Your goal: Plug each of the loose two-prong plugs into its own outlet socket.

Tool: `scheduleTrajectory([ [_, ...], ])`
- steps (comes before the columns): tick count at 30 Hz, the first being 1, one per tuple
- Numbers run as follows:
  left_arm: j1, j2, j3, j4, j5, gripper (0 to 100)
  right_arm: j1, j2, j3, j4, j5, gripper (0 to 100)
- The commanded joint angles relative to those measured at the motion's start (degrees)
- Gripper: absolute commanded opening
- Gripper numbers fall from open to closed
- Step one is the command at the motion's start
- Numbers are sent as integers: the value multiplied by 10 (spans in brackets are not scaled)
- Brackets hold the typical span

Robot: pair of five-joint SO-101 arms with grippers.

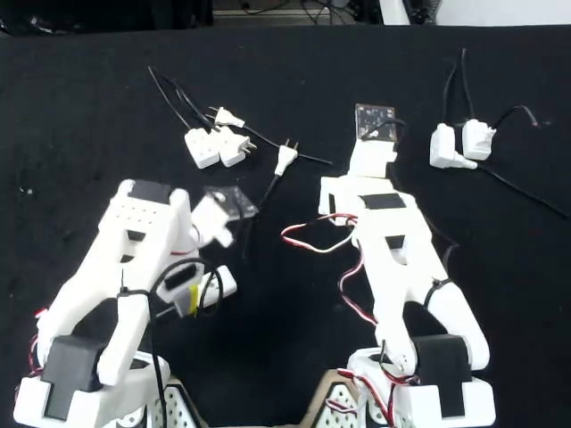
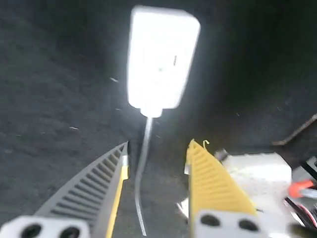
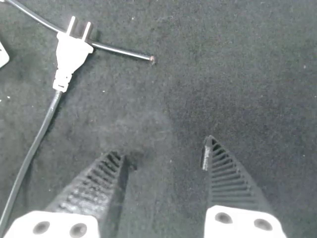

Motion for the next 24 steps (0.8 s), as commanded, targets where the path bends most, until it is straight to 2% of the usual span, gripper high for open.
scheduleTrajectory([
  [1,-8,-21,60,-39,-6,188,5,-28,-39,-11,-4,208],
  [7,-15,-86,165,-179,36,188,5,-28,-39,-12,-4,208],
  [14,-22,-180,202,-254,33,190,5,-28,-37,-12,-4,208],
  [24,-176,-194,218,-387,-17,191,5,-28,-37,-11,-4,208],
])
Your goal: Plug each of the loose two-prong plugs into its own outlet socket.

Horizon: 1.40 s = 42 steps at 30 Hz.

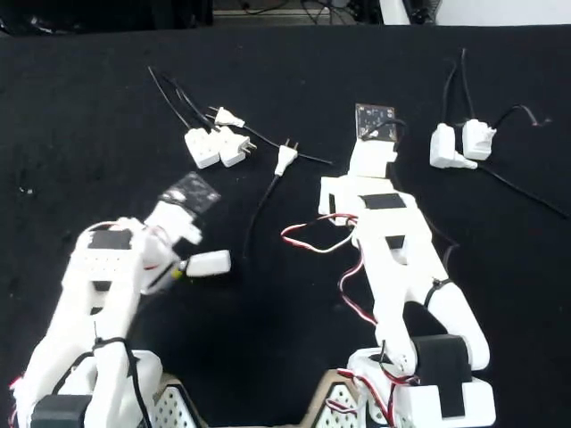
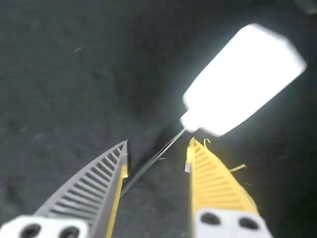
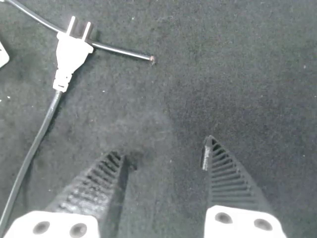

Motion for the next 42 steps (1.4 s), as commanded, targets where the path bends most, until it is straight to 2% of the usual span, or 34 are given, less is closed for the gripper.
scheduleTrajectory([
  [1,-66,-16,7,-71,-11,191,5,-28,-37,-11,-4,208],
  [5,-104,-21,30,-139,-5,188,5,-28,-37,-11,-4,208],
  [7,-112,-21,29,-147,24,188,5,-28,-37,-11,-4,208],
  [11,-105,-22,20,-145,87,191,5,-28,-37,-11,-4,208],
  [14,-72,-22,15,-138,123,191,5,-28,-37,-11,-4,208],
  [17,-24,-22,-16,-62,137,190,5,-27,-37,-12,-4,208],
  [22,29,-35,-139,170,134,191,5,-27,-37,-12,-4,208],
  [25,74,-55,-156,222,136,191,5,-27,-38,-12,-4,208],
  [28,105,-66,-122,181,138,192,4,-27,-37,-12,-4,208],
  [35,97,-72,7,-22,160,192,4,-27,-36,-12,-4,208],
  [42,95,-70,21,-87,159,192,4,-27,-36,-12,-4,208],
])
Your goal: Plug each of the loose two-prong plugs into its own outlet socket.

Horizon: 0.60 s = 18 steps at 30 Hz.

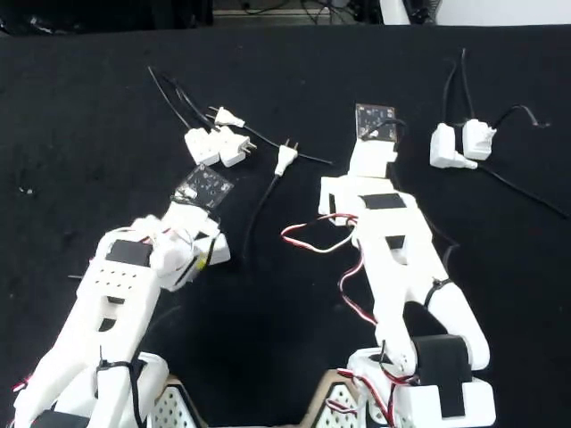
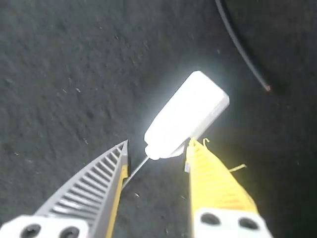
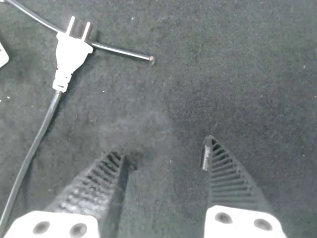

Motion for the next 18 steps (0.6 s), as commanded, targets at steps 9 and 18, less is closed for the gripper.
scheduleTrajectory([
  [9,-75,-17,-25,-74,4,192,4,-27,-36,-11,-4,208],
  [18,-95,-7,-44,-149,127,192,4,-27,-36,-12,-4,208],
])
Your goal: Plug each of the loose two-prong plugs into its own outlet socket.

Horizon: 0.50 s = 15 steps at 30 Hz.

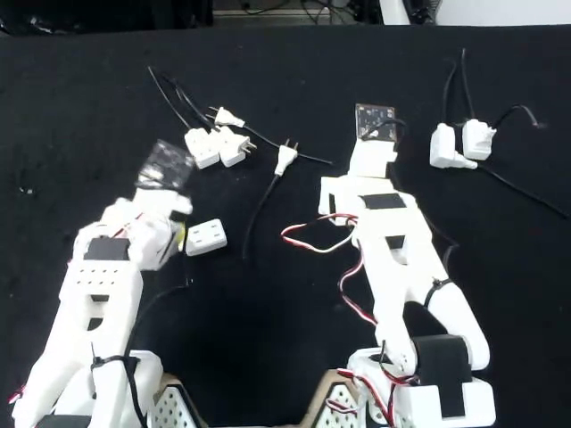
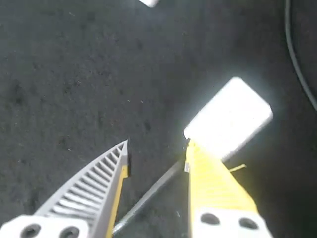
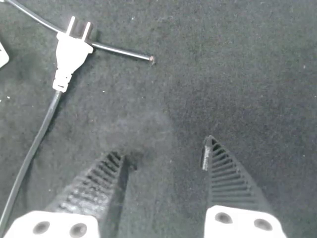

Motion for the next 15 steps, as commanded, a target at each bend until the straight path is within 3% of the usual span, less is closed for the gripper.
scheduleTrajectory([
  [1,-9,3,-34,-93,141,192,4,-27,-36,-12,-4,208],
  [3,7,28,-41,-116,186,192,4,-27,-36,-12,-4,208],
  [8,34,177,-122,-114,223,192,4,-27,-31,-12,-4,208],
  [15,39,335,-269,4,229,192,4,-27,-33,-12,-4,208],
])
